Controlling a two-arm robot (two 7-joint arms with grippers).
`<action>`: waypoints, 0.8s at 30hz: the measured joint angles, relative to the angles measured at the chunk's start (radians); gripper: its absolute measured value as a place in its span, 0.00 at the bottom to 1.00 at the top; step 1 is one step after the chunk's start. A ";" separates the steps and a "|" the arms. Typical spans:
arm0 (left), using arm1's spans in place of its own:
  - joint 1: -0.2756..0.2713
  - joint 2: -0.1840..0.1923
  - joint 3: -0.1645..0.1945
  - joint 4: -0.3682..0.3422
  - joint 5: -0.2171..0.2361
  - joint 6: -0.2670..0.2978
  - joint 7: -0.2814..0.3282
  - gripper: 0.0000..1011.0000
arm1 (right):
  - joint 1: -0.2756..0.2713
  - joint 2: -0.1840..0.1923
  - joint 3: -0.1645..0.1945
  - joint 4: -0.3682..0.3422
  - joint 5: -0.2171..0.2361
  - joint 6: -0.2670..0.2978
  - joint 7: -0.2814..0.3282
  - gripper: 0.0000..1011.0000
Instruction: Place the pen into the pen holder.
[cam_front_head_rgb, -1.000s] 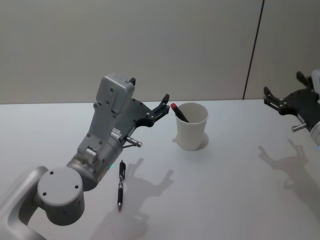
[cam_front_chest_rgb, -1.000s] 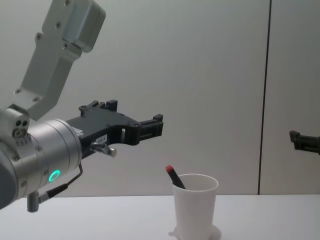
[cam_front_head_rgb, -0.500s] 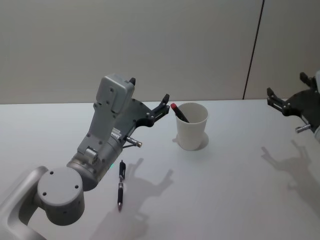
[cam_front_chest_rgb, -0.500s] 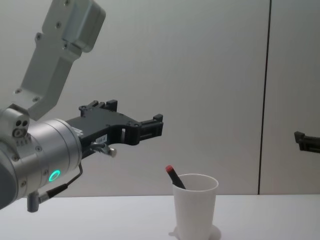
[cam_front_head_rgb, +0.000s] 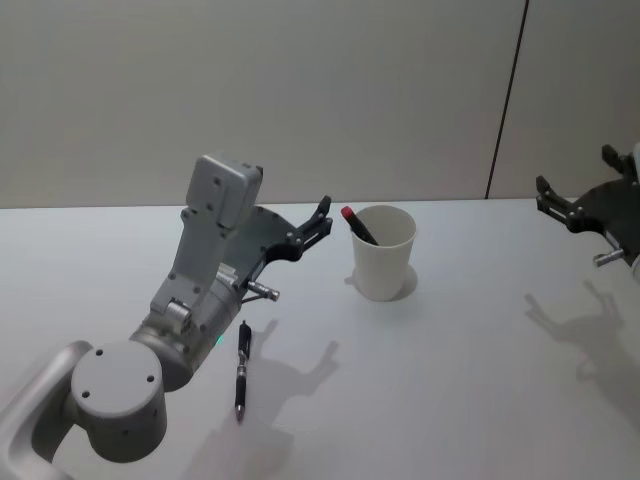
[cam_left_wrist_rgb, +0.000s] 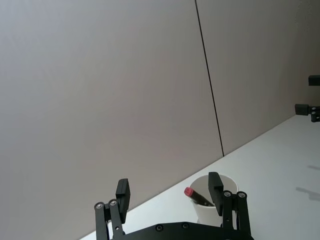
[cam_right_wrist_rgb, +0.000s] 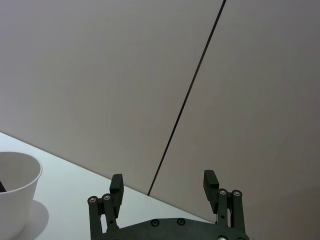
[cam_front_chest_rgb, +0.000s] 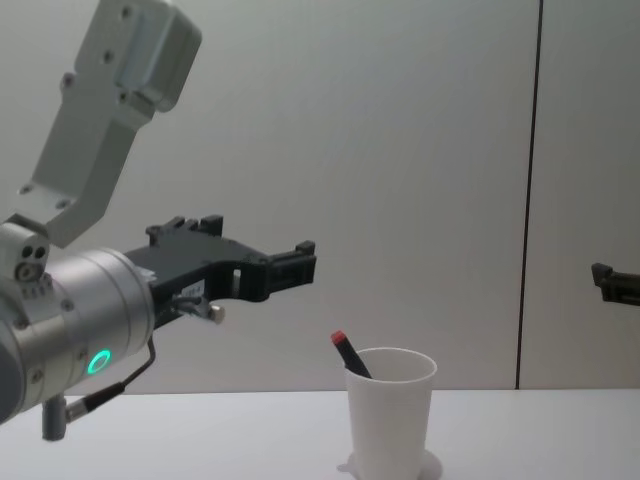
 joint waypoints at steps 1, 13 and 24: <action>0.003 0.001 0.000 -0.003 -0.004 0.004 0.003 0.99 | 0.000 0.000 0.000 0.000 0.000 0.000 0.000 0.99; 0.047 0.015 -0.007 -0.044 -0.087 0.095 0.047 0.99 | -0.001 0.001 0.001 -0.001 0.000 0.000 0.001 0.99; 0.094 0.023 -0.010 -0.072 -0.185 0.180 0.098 0.99 | -0.001 0.002 0.001 -0.001 0.000 0.000 0.001 0.99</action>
